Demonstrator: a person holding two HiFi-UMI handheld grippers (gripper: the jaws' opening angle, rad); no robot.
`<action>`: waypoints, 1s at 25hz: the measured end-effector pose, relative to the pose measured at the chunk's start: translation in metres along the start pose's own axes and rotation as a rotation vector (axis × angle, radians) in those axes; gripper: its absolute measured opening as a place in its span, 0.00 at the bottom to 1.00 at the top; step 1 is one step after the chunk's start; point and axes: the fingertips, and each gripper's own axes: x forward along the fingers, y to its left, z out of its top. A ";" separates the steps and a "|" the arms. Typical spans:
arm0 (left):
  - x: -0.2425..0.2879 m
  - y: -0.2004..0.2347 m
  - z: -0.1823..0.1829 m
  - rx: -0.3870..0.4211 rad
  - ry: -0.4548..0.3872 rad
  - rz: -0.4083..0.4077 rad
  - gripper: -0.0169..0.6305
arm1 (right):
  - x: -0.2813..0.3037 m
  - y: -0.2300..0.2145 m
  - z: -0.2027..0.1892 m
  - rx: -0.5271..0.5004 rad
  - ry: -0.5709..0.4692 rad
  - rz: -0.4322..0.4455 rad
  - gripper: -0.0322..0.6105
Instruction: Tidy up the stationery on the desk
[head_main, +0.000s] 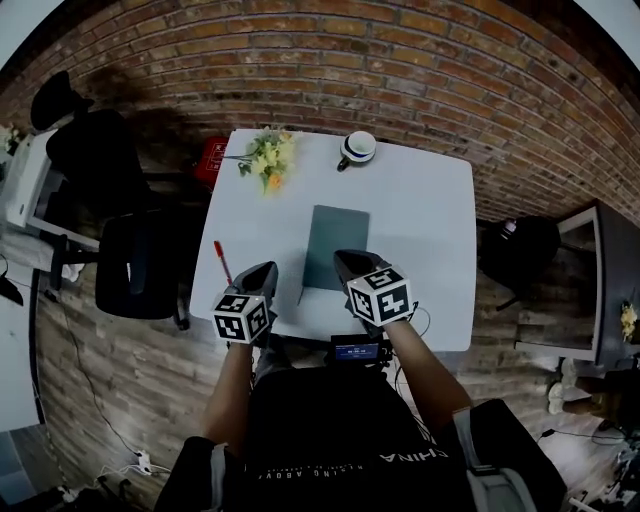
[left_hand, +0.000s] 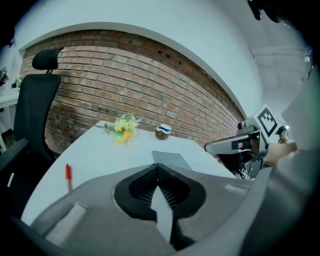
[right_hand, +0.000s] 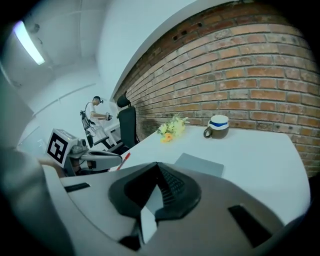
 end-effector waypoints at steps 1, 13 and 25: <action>-0.007 0.011 0.000 -0.003 -0.001 0.009 0.05 | 0.010 0.009 0.002 -0.004 0.008 0.006 0.06; -0.085 0.170 -0.028 -0.015 0.066 0.030 0.05 | 0.158 0.145 0.000 -0.014 0.112 0.013 0.09; -0.112 0.236 -0.055 -0.011 0.104 -0.033 0.05 | 0.244 0.203 -0.050 -0.066 0.247 -0.065 0.19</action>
